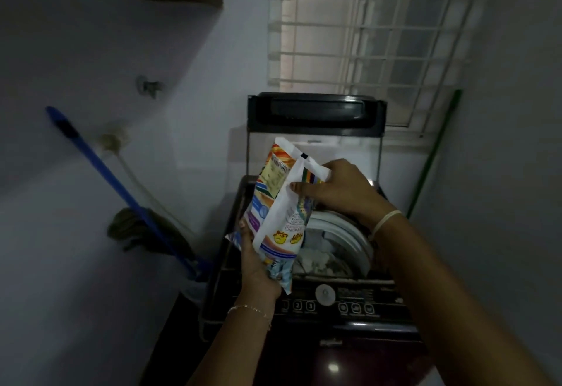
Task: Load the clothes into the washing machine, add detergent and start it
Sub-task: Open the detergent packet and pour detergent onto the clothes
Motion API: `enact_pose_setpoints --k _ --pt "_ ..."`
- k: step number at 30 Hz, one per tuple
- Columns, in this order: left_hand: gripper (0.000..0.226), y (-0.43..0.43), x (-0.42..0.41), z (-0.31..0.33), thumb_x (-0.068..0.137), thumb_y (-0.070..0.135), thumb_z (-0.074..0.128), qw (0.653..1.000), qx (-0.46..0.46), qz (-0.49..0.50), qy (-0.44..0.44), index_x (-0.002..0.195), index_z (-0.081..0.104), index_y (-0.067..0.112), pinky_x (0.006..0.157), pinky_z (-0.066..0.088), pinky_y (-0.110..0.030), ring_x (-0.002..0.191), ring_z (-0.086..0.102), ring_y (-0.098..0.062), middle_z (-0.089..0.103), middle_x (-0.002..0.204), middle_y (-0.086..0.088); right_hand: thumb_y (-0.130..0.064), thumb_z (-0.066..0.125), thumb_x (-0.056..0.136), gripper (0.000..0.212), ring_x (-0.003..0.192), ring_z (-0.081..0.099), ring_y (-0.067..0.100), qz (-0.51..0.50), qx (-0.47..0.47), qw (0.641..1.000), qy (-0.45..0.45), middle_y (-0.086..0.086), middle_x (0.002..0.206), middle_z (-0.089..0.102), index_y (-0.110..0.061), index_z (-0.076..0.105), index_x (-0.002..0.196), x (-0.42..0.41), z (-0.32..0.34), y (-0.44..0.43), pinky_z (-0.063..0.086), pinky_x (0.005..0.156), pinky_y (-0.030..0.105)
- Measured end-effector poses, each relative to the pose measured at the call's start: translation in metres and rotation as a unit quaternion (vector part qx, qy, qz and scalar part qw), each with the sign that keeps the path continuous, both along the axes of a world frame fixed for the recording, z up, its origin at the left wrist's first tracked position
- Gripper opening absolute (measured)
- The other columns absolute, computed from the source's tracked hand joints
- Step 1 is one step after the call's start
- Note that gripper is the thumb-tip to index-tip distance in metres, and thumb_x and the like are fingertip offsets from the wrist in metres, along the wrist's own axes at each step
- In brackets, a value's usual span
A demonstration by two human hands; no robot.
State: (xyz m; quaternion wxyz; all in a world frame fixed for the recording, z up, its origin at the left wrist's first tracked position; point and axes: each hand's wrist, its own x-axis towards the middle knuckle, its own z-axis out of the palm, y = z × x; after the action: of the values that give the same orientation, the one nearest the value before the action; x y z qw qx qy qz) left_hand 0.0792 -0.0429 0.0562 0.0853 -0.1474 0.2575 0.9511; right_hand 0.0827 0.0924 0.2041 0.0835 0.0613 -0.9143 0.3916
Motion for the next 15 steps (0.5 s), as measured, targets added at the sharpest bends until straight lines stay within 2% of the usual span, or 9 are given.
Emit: enact_pose_setpoints --k 2,4,5,7,10,15 --pt "0.055 0.015 -0.013 -0.007 0.096 0.057 0.033 0.999 0.009 -0.02 0.029 0.132 0.053 0.021 0.08 0.049 -0.039 0.103 0.063 -0.028 0.063 0.123 -0.008 -0.039 0.076 0.076 0.035 0.047 0.051 0.002 -0.046 0.002 0.999 0.024 -0.01 0.052 0.052 -0.022 0.053 0.056 -0.006 -0.007 0.018 0.032 0.04 0.011" --pt "0.05 0.03 -0.024 -0.013 0.095 0.058 0.037 0.998 0.001 -0.039 0.044 0.122 0.061 0.024 0.08 0.052 -0.04 0.099 0.067 -0.028 0.069 0.116 -0.006 -0.037 0.074 0.078 0.032 0.051 0.052 0.004 -0.078 0.016 0.996 0.036 -0.007 0.056 0.055 -0.019 0.057 0.059 -0.01 -0.014 0.038 0.033 0.042 0.013" --pt "0.049 0.037 -0.028 -0.015 0.094 0.058 0.037 0.997 -0.002 -0.054 0.047 0.118 0.063 0.024 0.081 0.052 -0.04 0.099 0.067 -0.028 0.07 0.114 -0.006 -0.035 0.073 0.08 0.029 0.054 0.056 0.01 -0.09 0.02 0.995 0.039 -0.002 0.058 0.059 -0.015 0.061 0.062 -0.012 -0.017 0.048 0.037 0.044 0.015" --pt "0.047 0.051 -0.041 -0.02 0.096 0.056 0.035 0.995 -0.007 -0.085 0.051 0.114 0.063 0.023 0.078 0.054 -0.039 0.097 0.067 -0.027 0.071 0.111 -0.006 -0.031 0.072 0.081 0.029 0.063 0.065 0.025 -0.11 0.016 0.993 0.046 0.011 0.064 0.067 -0.006 0.067 0.067 -0.018 -0.025 0.069 0.052 0.055 0.031" --pt "0.048 0.074 -0.058 -0.03 0.095 0.057 0.036 0.993 -0.012 -0.1 0.067 0.115 0.063 0.023 0.073 0.058 -0.037 0.099 0.069 -0.027 0.071 0.114 -0.006 -0.031 0.074 0.08 0.033 0.067 0.068 0.033 -0.122 -0.016 0.991 0.06 0.02 0.068 0.07 0.0 0.069 0.069 -0.032 -0.043 0.097 0.056 0.066 0.048" --pt "0.055 0.103 -0.088 -0.04 0.09 0.059 0.043 0.99 -0.038 -0.117 0.068 0.126 0.059 0.021 0.084 0.056 -0.041 0.113 0.062 -0.03 0.066 0.124 -0.006 -0.035 0.074 0.079 0.035 0.064 0.068 0.03 -0.132 -0.053 0.988 0.057 0.016 0.067 0.071 -0.002 0.071 0.07 -0.056 -0.065 0.138 0.056 0.063 0.049"
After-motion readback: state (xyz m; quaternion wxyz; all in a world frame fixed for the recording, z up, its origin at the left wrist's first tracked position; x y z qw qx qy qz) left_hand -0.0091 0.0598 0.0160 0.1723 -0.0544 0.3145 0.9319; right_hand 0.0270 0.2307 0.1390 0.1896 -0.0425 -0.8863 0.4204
